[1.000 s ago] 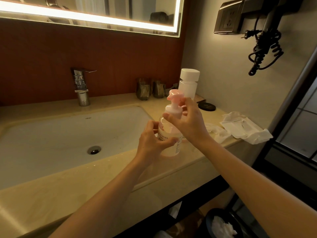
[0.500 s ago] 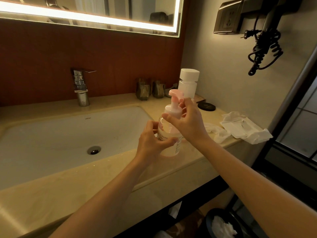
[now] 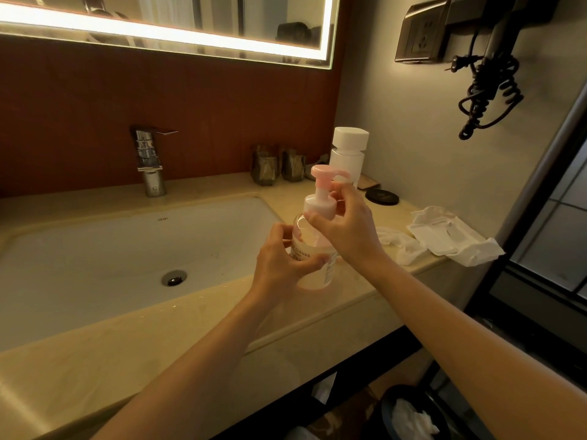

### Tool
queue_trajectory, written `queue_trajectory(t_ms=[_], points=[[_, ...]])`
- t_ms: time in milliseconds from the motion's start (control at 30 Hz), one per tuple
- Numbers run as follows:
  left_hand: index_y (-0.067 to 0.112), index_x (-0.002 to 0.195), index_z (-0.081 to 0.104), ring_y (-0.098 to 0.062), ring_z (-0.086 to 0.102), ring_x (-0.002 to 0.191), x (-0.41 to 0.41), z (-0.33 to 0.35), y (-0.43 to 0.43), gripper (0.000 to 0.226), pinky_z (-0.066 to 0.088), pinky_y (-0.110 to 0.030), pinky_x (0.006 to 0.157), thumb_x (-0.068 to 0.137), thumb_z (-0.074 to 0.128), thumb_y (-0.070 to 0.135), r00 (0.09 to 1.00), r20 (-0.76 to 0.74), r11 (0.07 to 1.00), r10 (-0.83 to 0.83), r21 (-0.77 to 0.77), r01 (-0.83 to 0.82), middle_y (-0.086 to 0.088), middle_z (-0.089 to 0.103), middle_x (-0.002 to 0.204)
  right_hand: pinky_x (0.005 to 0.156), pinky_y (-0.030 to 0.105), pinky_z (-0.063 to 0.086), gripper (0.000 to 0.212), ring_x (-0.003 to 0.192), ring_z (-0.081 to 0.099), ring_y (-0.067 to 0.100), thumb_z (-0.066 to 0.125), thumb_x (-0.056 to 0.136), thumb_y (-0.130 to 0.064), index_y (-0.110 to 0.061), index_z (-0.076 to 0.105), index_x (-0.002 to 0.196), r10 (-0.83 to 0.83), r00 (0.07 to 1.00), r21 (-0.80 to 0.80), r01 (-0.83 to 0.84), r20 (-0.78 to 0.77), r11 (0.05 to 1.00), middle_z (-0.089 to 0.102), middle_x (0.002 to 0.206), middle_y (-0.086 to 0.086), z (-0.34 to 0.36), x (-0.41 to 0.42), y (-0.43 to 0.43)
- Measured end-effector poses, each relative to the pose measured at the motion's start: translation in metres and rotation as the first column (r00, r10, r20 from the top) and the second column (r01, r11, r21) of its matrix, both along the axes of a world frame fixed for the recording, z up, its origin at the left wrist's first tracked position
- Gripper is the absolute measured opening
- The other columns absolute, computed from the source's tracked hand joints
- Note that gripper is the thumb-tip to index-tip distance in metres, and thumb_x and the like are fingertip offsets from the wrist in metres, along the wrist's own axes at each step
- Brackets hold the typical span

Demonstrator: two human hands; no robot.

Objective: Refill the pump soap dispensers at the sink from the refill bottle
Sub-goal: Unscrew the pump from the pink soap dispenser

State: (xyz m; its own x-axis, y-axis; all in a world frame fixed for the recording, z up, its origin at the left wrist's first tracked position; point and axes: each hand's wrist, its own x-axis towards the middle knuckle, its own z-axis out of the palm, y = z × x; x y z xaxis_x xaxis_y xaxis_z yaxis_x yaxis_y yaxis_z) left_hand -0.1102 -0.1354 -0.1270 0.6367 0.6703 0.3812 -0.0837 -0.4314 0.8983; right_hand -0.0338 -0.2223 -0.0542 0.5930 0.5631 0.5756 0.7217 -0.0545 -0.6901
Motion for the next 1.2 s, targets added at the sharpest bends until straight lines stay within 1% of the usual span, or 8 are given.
queue_trajectory(t_ms=[167,333,533,667,833,933,1000,1200], points=[[0.026,0.102,0.045,-0.010,0.056,0.100,0.000,0.000,0.000,0.055,0.055,-0.028,0.076,0.063,0.083,0.029,1.000,0.002,1.000,-0.002,0.002,0.002,0.008,0.057,0.104,0.072,0.007,0.039,0.051,0.104,0.047,0.008,0.062,0.086,-0.015,-0.012,0.040,0.132,0.091,0.994,-0.004,-0.091,-0.064,0.996,0.052,0.127,0.004,0.001,-0.002,-0.002],[0.024,0.100,0.047,-0.010,0.057,0.100,-0.001,0.000,0.000,0.054,0.056,-0.037,0.078,0.060,0.084,0.030,1.000,-0.004,1.000,0.002,-0.001,-0.002,0.007,0.058,0.105,0.093,0.029,0.048,0.047,0.107,0.056,0.015,0.067,0.083,-0.021,-0.011,0.048,0.125,0.067,0.996,0.030,-0.066,-0.058,0.997,0.058,0.119,0.004,0.005,0.000,-0.006],[0.027,0.095,0.045,-0.009,0.055,0.100,-0.002,0.003,-0.001,0.054,0.056,-0.036,0.077,0.058,0.085,0.031,0.999,-0.031,1.000,0.014,0.015,-0.014,0.009,0.057,0.104,0.082,0.028,0.053,0.037,0.096,0.062,0.016,0.065,0.084,-0.019,-0.008,0.054,0.117,0.105,0.976,0.270,-0.051,-0.191,0.962,0.063,0.106,0.005,0.036,0.009,-0.024],[0.024,0.098,0.045,-0.012,0.055,0.100,-0.002,0.004,-0.003,0.057,0.055,-0.034,0.078,0.058,0.084,0.033,0.999,-0.052,0.999,0.008,0.036,-0.006,0.007,0.056,0.105,0.072,0.015,0.049,0.021,0.078,0.059,-0.001,0.064,0.085,-0.022,-0.012,0.057,0.102,0.026,0.984,0.420,0.053,-0.179,0.906,0.061,0.089,-0.006,0.063,0.028,-0.045],[0.025,0.097,0.045,-0.012,0.055,0.098,-0.002,0.006,-0.012,0.059,0.054,-0.038,0.081,0.054,0.084,0.035,0.998,-0.057,0.999,-0.002,0.032,0.004,0.008,0.056,0.102,0.088,0.030,0.052,0.019,0.092,0.060,0.011,0.063,0.084,-0.033,-0.022,0.057,0.099,-0.094,0.959,0.582,0.240,-0.269,0.777,0.061,0.095,-0.005,0.067,0.064,-0.069],[0.023,0.099,0.045,-0.012,0.055,0.100,0.001,0.007,-0.019,0.058,0.054,-0.039,0.082,0.056,0.084,0.032,0.998,-0.063,0.999,-0.018,0.034,0.020,0.008,0.056,0.103,0.080,0.022,0.052,0.037,0.091,0.059,0.010,0.063,0.084,-0.037,-0.014,0.057,0.113,-0.141,0.918,0.513,0.329,-0.370,0.793,0.061,0.100,-0.002,0.049,0.087,-0.074],[0.020,0.102,0.045,-0.013,0.054,0.101,0.006,0.007,-0.021,0.059,0.054,-0.037,0.083,0.059,0.084,0.031,0.997,-0.074,0.999,-0.022,0.040,0.025,0.005,0.055,0.106,0.077,0.020,0.049,0.032,0.090,0.057,0.009,0.062,0.085,-0.035,-0.017,0.056,0.111,-0.165,0.890,0.402,0.349,-0.425,0.847,0.059,0.098,-0.005,0.030,0.098,-0.073],[0.022,0.101,0.045,-0.009,0.054,0.099,0.024,0.008,-0.025,0.060,0.054,-0.032,0.080,0.057,0.084,0.033,0.998,-0.059,0.999,-0.024,0.039,0.026,0.012,0.054,0.102,0.091,0.036,0.049,0.032,0.102,0.058,0.021,0.064,0.084,-0.036,-0.013,0.061,0.105,-0.310,0.803,-0.006,0.357,-0.509,0.934,0.059,0.101,0.002,-0.018,0.130,-0.062]])
